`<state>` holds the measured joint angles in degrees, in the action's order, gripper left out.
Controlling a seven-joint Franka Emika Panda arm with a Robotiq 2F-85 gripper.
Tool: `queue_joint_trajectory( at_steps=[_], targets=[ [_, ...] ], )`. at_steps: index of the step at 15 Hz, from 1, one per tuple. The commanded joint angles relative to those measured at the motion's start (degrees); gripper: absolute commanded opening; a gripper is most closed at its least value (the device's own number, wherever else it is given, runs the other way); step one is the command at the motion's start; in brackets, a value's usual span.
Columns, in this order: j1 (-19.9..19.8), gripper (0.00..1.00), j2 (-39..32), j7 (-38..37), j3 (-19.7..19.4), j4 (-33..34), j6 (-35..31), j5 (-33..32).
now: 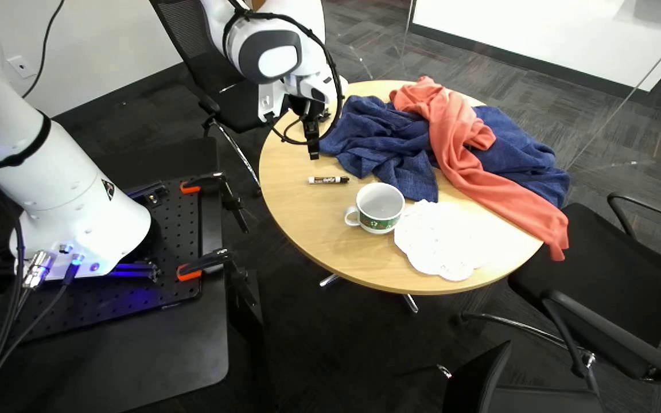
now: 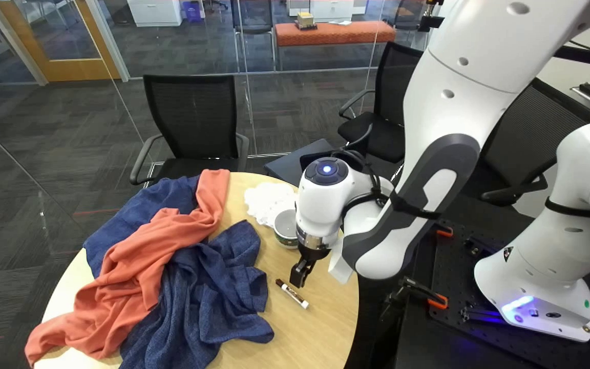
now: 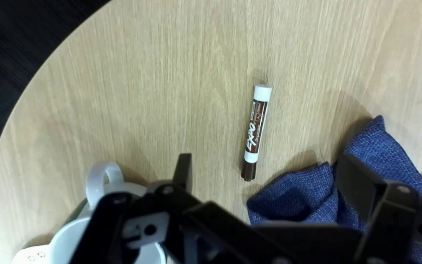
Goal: Get the marker from the table and place it in the mug
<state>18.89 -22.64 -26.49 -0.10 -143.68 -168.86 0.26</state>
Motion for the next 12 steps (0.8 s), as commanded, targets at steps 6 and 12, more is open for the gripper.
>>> queue_joint_trajectory(
  at_steps=[6,12],
  targets=[
    [8.75,1.0,-10.69,-4.26,-5.74,8.56,-0.46,1.19],
    [8.51,1.0,-15.82,-3.24,-5.84,12.3,-0.24,2.73]
  ],
)
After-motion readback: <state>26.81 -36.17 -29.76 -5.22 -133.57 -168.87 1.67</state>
